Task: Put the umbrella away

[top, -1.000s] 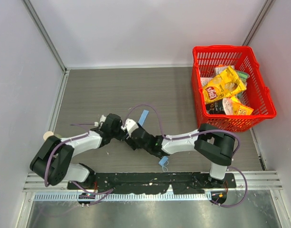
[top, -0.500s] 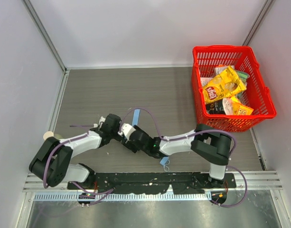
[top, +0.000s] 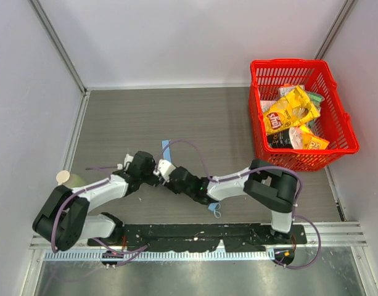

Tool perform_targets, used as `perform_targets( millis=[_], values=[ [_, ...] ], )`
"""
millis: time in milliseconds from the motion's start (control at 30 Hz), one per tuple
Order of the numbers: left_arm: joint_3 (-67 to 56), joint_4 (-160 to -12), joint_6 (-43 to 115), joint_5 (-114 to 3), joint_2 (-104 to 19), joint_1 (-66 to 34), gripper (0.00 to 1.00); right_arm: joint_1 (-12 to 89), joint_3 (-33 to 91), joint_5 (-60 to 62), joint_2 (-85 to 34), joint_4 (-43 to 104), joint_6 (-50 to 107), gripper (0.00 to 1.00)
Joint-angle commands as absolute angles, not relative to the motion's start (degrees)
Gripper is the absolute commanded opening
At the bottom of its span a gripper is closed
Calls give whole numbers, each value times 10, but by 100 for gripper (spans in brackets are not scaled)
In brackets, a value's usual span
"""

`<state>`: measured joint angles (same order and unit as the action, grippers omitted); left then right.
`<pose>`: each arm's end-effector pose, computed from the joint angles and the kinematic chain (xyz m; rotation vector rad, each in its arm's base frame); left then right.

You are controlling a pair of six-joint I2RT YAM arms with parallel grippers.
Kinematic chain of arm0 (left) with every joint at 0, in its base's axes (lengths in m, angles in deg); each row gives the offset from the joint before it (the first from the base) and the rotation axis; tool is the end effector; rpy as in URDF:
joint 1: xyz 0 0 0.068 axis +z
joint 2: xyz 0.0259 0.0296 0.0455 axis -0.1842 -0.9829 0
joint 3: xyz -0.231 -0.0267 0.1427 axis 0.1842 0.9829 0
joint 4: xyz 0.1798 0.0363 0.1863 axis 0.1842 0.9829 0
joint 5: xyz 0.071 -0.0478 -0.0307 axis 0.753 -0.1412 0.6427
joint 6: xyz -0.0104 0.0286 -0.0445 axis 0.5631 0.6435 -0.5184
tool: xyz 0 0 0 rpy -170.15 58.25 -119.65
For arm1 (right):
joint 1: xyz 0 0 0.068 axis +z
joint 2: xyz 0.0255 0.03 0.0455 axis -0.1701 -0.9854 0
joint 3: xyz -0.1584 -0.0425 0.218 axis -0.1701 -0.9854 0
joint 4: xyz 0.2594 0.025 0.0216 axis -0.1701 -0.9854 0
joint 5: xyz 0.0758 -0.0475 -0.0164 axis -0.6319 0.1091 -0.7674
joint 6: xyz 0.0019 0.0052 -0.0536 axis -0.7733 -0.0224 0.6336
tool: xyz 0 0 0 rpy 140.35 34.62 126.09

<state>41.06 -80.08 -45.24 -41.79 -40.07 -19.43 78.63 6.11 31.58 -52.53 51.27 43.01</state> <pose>0.1930 -0.1077 0.1413 -1.4044 2.2261 -0.7541 0.1497 0.3483 0.1357 -1.1387 1.8059 0.1953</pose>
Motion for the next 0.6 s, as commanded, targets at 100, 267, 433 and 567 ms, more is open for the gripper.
perform_targets(
  millis=[100,267,433,567],
  values=[
    [456,-835,-370,-376,-361,-196,72,649,-27,-41,-499,551,286,1],
    [441,-824,-301,-358,-360,-196,93,583,-20,-231,-523,612,213,1],
    [430,-835,-277,-361,-395,-196,93,551,2,-326,-565,669,122,1],
    [431,-868,-271,-371,-419,-197,89,536,34,-370,-596,692,57,1]
  ],
)
